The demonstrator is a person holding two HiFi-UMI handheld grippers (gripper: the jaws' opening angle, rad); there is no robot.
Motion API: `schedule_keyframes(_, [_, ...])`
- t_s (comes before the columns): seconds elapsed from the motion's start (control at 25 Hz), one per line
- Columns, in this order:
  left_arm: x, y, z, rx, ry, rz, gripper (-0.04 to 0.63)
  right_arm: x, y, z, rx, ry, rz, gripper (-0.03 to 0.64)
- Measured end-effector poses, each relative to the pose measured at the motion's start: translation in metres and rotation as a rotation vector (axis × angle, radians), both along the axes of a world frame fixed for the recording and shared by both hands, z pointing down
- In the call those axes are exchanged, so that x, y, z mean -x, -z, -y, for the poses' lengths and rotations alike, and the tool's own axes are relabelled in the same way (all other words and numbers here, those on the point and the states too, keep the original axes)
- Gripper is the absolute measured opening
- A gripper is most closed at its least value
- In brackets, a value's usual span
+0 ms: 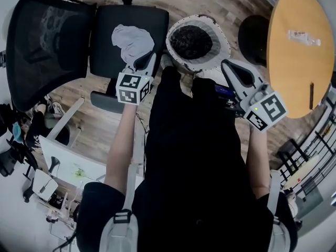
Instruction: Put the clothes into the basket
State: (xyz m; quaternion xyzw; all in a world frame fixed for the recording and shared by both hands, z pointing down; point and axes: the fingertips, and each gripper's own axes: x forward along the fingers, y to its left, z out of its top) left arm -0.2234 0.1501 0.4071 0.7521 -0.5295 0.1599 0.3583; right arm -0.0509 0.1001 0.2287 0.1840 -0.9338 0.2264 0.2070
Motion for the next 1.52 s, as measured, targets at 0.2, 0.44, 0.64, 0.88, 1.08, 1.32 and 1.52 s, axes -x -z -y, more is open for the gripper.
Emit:
schedule_keyframes(0.2, [0.008, -0.039, -0.004, 0.082, 0.003, 0.003, 0.04, -0.004, -0.009, 0.004, 0.035, -0.021, -0.023, 0.017])
schedule_keyframes(0.44, [0.012, -0.078, -0.004, 0.172, 0.027, -0.014, 0.132, -0.003, -0.025, 0.004, 0.071, -0.012, -0.058, 0.017])
schedule_keyframes(0.64, [0.018, -0.12, -0.012, 0.246, 0.024, 0.012, 0.174, 0.006, -0.032, -0.005, 0.097, 0.015, -0.073, 0.017])
schedule_keyframes(0.88, [0.027, -0.159, -0.016, 0.313, 0.028, 0.049, 0.222, 0.003, -0.044, -0.012, 0.132, 0.019, -0.102, 0.017])
schedule_keyframes(1.08, [0.04, -0.189, -0.02, 0.366, 0.025, 0.099, 0.27, 0.0, -0.053, -0.015, 0.155, 0.01, -0.123, 0.017])
schedule_keyframes(1.32, [0.059, -0.226, -0.024, 0.421, 0.038, 0.174, 0.333, 0.004, -0.062, -0.017, 0.18, 0.007, -0.141, 0.017])
schedule_keyframes(1.52, [0.072, -0.254, -0.026, 0.443, 0.059, 0.219, 0.369, 0.009, -0.073, -0.02, 0.2, 0.011, -0.156, 0.017])
